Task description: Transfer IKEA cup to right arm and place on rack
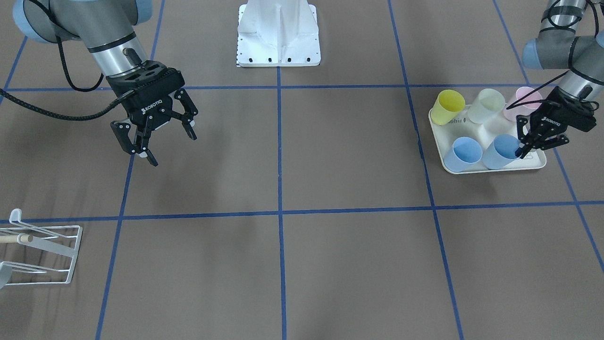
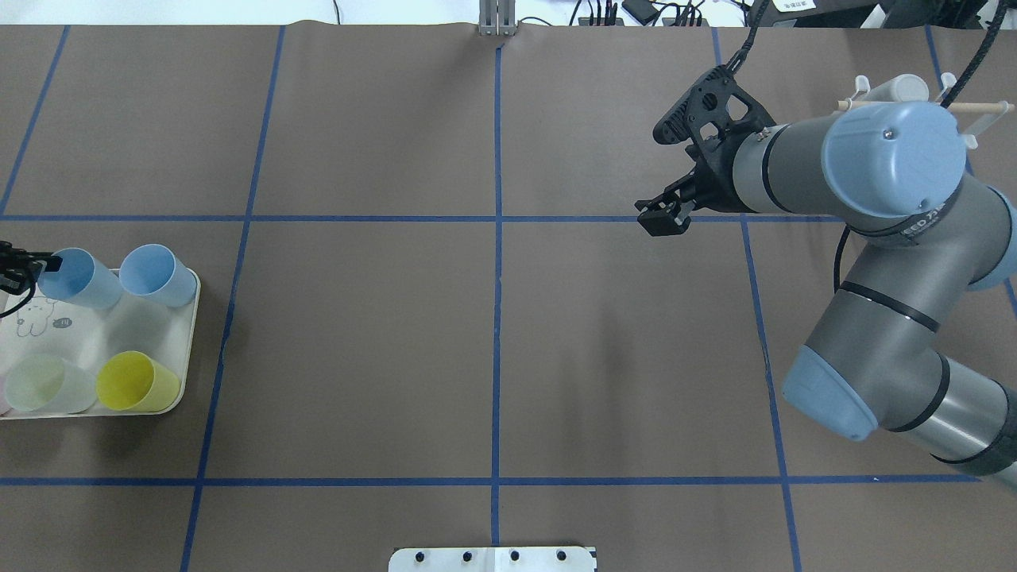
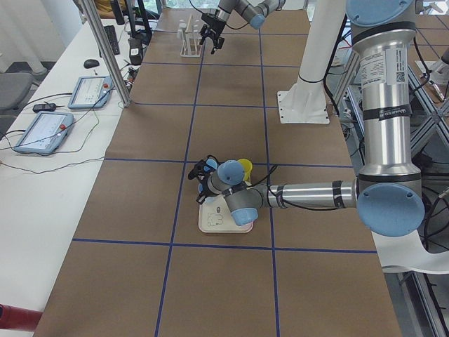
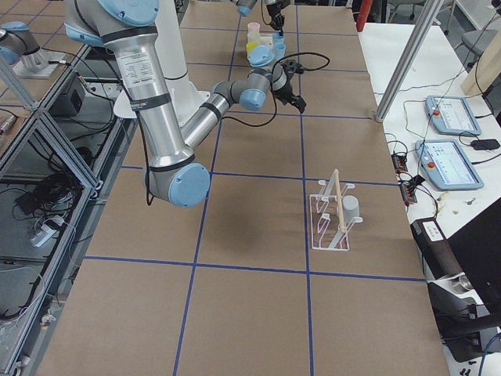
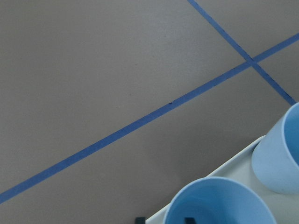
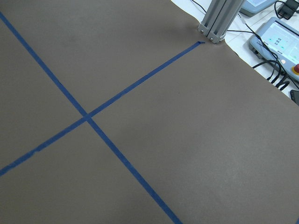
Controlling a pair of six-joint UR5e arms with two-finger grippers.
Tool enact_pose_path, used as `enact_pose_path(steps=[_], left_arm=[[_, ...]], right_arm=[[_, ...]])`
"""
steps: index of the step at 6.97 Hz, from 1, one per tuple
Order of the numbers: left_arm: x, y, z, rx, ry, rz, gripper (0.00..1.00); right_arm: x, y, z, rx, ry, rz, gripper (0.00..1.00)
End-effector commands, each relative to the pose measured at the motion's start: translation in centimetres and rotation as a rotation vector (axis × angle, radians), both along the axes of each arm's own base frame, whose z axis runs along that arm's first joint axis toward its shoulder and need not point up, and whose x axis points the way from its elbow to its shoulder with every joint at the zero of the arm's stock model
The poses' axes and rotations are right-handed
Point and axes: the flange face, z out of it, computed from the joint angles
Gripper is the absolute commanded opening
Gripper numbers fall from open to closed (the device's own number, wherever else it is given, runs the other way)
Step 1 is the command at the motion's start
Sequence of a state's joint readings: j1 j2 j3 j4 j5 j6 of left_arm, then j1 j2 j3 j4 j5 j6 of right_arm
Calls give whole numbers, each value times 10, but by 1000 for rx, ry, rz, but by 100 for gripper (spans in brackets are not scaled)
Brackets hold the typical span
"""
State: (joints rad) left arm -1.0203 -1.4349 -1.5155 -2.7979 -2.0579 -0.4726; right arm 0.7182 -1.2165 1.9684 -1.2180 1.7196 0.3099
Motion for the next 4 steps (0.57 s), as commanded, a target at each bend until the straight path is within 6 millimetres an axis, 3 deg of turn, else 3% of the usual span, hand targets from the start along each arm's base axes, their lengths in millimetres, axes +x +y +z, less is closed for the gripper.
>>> enact_pose_path(steps=[1, 2, 3, 4], left_arm=[[-3, -1, -6, 8, 5, -5, 0], [-17, -7, -15, 12, 20, -12, 0], [-53, -17, -24, 6, 51, -44, 0], [-77, -21, -49, 4, 80, -58, 0]], right_arm=[[-2, 1, 0, 1, 1, -3, 99], [-4, 3, -1, 4, 0, -7, 100], [-12, 8, 1, 3, 4, -19, 99], [-20, 13, 1, 6, 5, -35, 99]])
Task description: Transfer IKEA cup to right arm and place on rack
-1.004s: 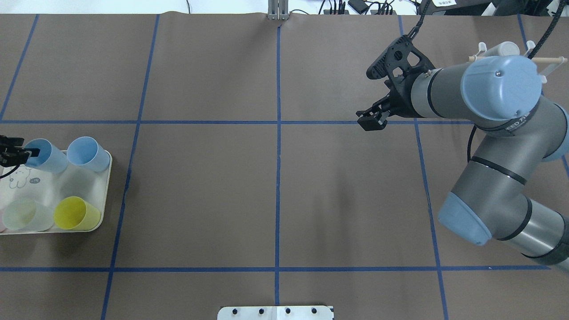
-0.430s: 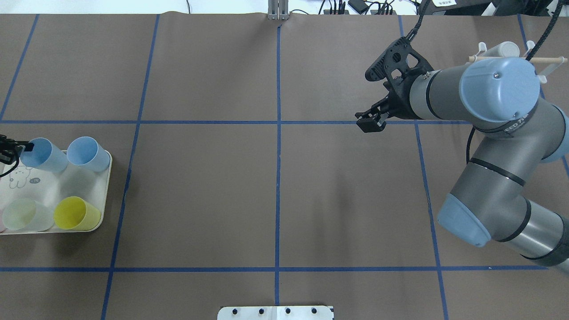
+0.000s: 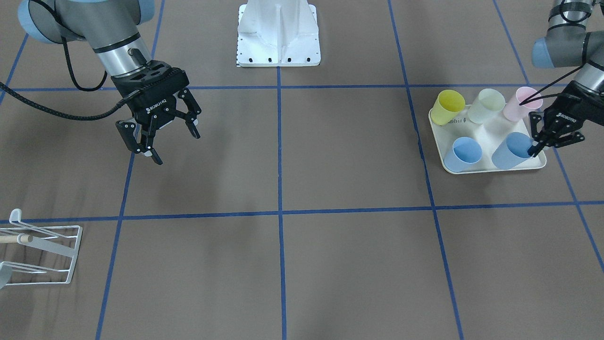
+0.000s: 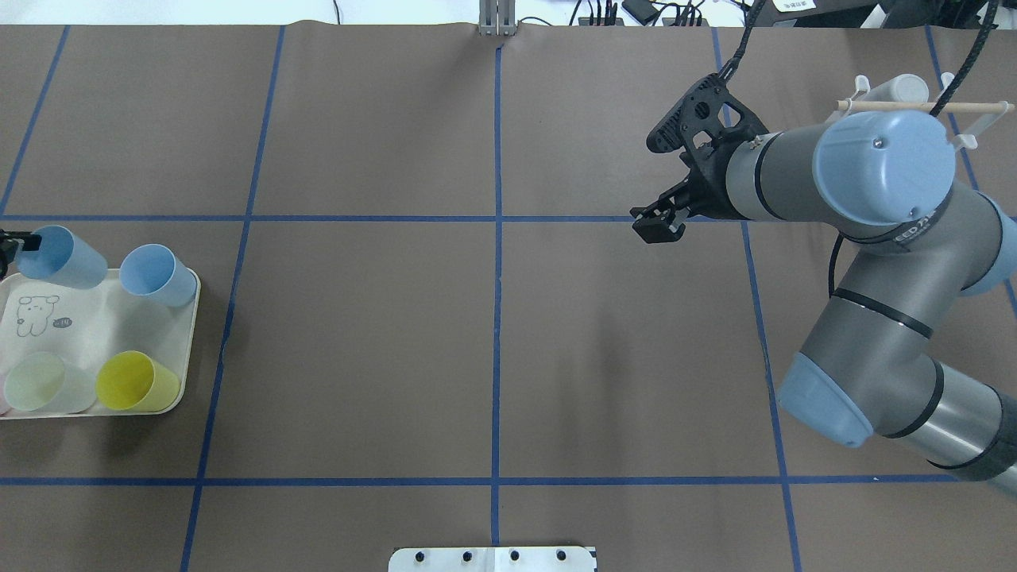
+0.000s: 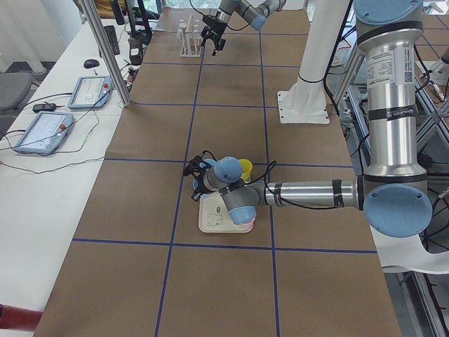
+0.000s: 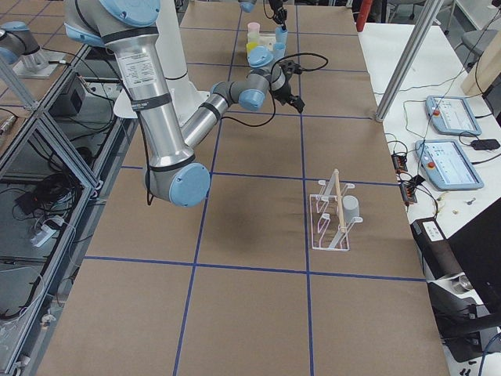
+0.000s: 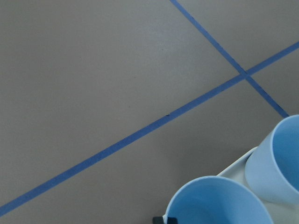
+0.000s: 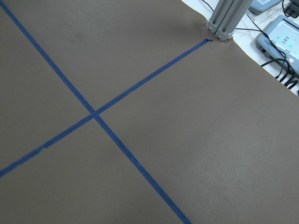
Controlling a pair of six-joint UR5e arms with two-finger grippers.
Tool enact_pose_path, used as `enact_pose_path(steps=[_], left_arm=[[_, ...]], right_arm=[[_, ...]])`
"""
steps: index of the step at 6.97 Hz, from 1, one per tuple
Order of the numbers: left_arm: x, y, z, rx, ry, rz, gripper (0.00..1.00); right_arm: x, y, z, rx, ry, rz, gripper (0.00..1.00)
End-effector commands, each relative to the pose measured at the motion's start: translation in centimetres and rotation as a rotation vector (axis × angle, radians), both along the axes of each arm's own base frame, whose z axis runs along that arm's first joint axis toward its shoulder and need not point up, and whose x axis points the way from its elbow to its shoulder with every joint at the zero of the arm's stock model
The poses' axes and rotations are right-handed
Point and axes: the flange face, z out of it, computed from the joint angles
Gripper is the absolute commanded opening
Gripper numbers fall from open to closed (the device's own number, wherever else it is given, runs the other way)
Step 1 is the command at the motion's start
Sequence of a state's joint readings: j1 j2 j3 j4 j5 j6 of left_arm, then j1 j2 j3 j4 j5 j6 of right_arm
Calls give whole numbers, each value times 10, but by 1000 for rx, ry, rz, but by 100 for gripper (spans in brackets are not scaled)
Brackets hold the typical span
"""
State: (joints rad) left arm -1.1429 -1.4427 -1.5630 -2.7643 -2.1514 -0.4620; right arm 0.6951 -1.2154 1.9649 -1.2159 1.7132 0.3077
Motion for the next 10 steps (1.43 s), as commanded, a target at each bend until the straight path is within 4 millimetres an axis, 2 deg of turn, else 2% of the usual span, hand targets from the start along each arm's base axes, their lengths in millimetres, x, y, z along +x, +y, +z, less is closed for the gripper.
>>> enact_pose_path(steps=[1, 3, 4, 5, 6, 7, 8, 9, 10], left_arm=[[-36, 0, -67, 7, 66, 13, 0], [-39, 13, -171, -76, 125, 24, 0], [-36, 17, -227, -174, 267, -25, 0], [-16, 24, -273, -254, 386, 35, 0], [23, 30, -313, -320, 484, 98, 0], [71, 35, -353, -380, 559, 145, 0], [122, 45, -383, -423, 625, 139, 0], [167, 57, -405, -437, 673, 126, 0], [192, 65, -413, -446, 688, 131, 0]], right_arm=[[-21, 12, -2, 51, -60, -38, 99], [-54, 17, 16, 178, -233, -74, 99], [-66, 25, 20, 198, -267, -97, 99], [-70, 35, 16, 223, -307, -113, 99], [-82, 49, 14, 250, -354, -143, 99], [-90, 63, 12, 290, -416, -148, 99], [-99, 79, 10, 329, -477, -140, 99], [-106, 89, 9, 348, -513, -127, 99], [-111, 94, 4, 359, -520, -133, 99]])
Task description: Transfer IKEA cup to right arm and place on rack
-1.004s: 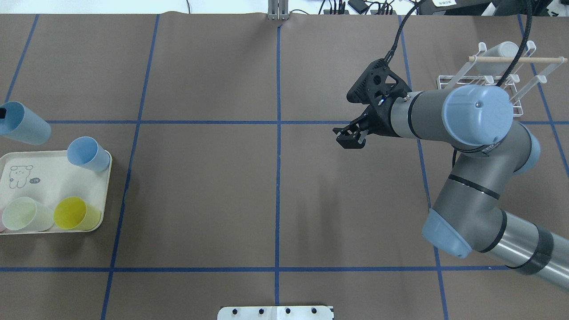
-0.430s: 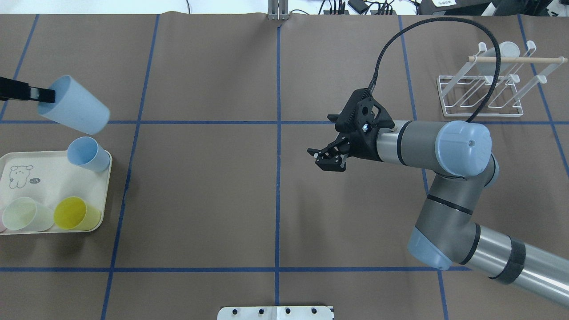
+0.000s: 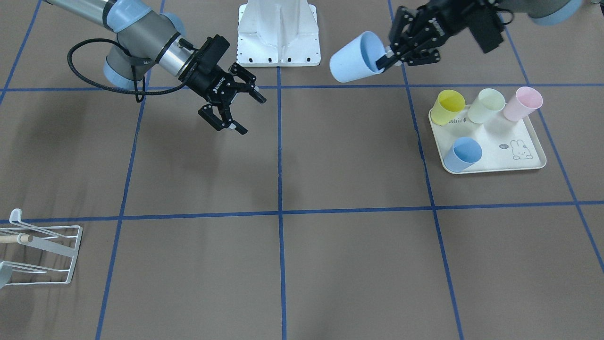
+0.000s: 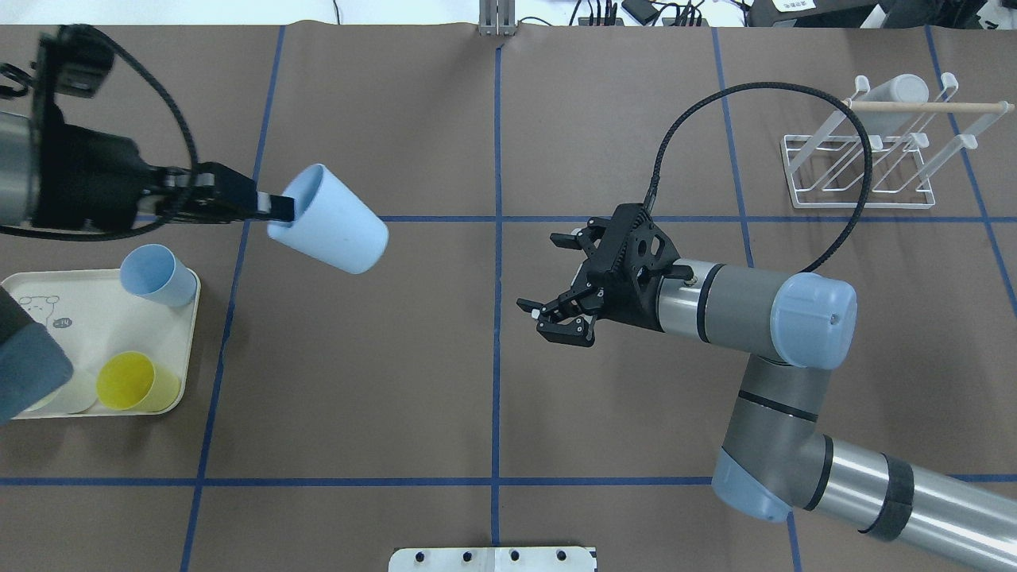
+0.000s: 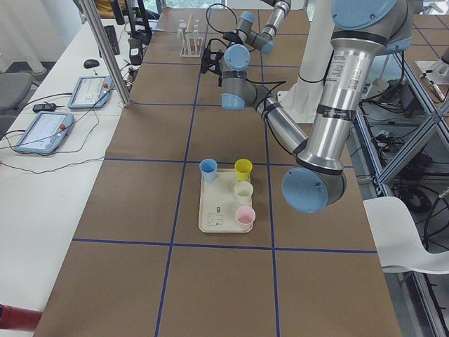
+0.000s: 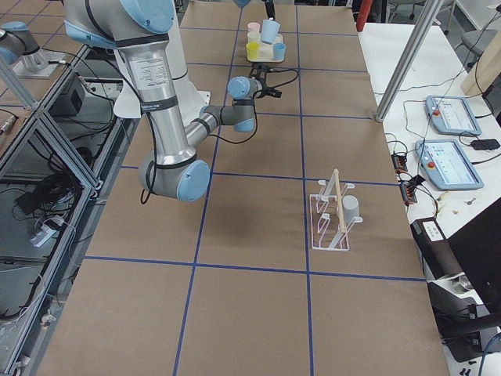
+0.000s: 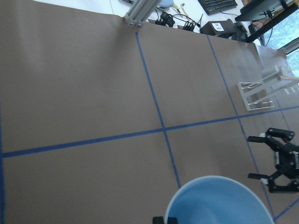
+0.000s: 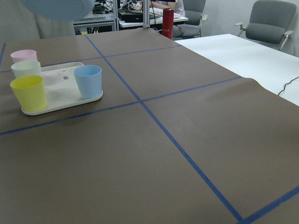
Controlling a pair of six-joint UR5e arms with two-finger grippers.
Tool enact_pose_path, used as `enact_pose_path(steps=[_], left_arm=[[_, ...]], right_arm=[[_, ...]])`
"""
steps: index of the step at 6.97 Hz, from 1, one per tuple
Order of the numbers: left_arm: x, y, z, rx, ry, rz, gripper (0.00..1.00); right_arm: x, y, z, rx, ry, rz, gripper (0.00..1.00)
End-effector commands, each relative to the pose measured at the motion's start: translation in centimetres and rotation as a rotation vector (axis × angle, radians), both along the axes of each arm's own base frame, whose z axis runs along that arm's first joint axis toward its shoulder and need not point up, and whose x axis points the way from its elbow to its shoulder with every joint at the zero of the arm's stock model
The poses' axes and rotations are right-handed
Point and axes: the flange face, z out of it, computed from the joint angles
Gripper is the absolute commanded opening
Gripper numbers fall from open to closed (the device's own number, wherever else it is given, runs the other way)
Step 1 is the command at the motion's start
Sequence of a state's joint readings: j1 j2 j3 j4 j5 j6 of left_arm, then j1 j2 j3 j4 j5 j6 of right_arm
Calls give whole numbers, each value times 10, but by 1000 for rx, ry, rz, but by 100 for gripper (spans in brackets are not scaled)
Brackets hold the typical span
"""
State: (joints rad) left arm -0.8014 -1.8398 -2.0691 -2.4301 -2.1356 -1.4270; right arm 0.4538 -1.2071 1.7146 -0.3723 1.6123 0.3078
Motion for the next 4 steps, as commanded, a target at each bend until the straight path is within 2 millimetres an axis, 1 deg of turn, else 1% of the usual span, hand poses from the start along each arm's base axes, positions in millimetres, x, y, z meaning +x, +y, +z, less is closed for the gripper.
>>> enact_pose_path(steps=[1, 2, 3, 4], left_arm=[[64, 13, -30, -28, 52, 15, 0], [85, 15, -34, -39, 55, 25, 0], [99, 17, -37, -43, 58, 18, 0], [105, 17, -33, -47, 50, 22, 0]], right_arm=[[-10, 12, -10, 21, -36, -6, 99], [-14, 15, -18, 21, -49, -15, 99], [-15, 19, -19, 26, -60, -21, 98], [-11, 23, -21, 46, -102, -25, 97]])
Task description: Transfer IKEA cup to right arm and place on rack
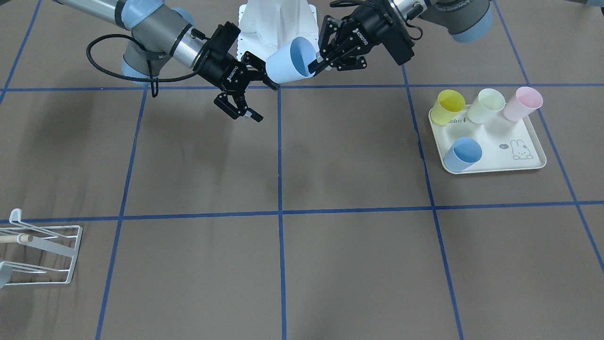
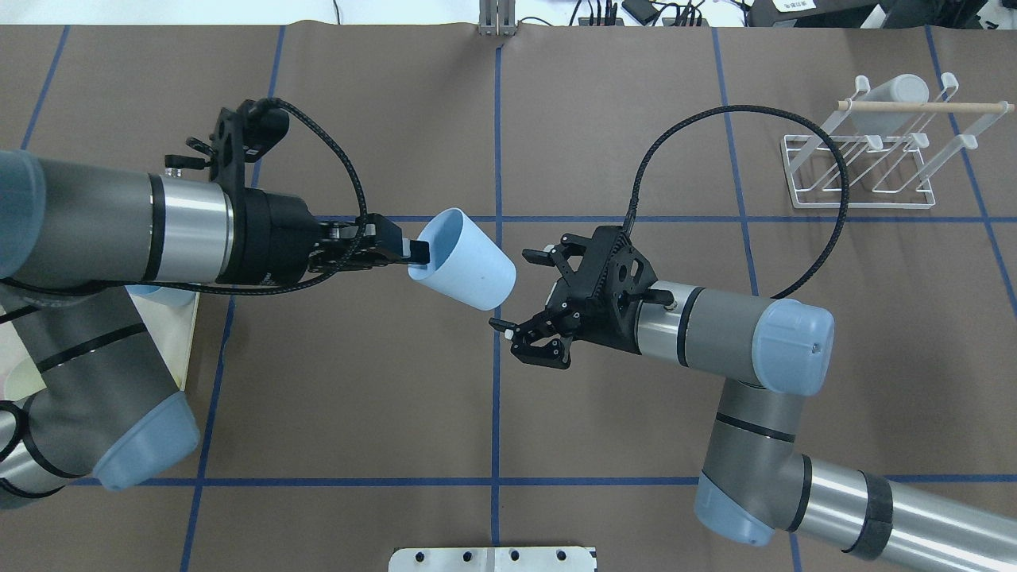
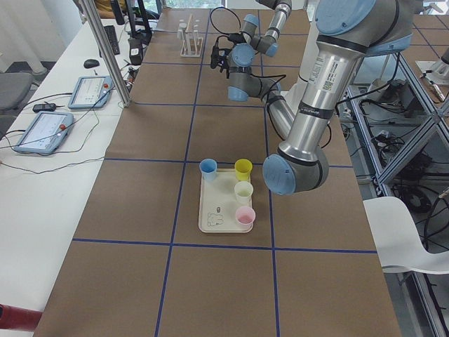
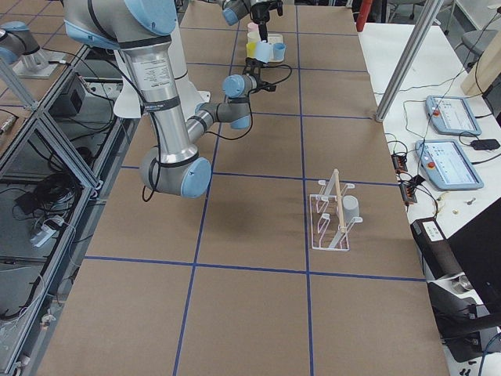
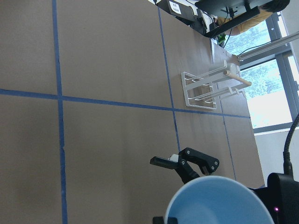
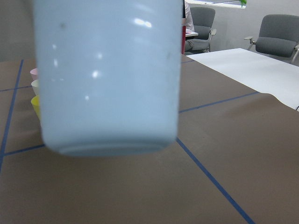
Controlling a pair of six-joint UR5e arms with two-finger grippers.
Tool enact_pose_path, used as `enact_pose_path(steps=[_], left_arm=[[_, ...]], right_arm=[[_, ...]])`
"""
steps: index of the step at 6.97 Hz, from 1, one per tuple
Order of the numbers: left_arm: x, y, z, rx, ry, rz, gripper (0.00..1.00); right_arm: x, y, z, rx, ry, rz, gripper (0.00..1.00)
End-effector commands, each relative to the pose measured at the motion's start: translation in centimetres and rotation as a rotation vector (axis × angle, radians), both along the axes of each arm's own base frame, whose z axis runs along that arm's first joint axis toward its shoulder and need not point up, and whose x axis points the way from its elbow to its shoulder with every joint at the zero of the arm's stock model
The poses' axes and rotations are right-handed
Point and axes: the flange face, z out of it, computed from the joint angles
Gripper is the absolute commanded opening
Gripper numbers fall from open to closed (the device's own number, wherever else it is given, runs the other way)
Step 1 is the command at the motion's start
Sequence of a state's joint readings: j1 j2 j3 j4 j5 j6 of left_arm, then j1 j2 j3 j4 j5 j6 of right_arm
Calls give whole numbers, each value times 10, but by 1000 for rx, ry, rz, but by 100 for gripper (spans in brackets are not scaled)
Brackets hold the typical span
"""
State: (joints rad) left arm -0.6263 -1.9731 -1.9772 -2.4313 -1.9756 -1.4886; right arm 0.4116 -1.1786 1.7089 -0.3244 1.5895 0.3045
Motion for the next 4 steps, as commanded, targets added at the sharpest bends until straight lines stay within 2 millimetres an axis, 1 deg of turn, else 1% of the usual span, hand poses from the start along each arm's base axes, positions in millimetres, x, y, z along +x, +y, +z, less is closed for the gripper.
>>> enact_pose_path(steps=[1, 4], left_arm=[[15, 0, 3, -8, -9, 4, 0], [24, -6, 9, -18, -26, 4, 0]], right_arm=[[0, 6, 1, 26, -52, -9, 96], [-3, 10, 10, 45, -102, -5, 98]])
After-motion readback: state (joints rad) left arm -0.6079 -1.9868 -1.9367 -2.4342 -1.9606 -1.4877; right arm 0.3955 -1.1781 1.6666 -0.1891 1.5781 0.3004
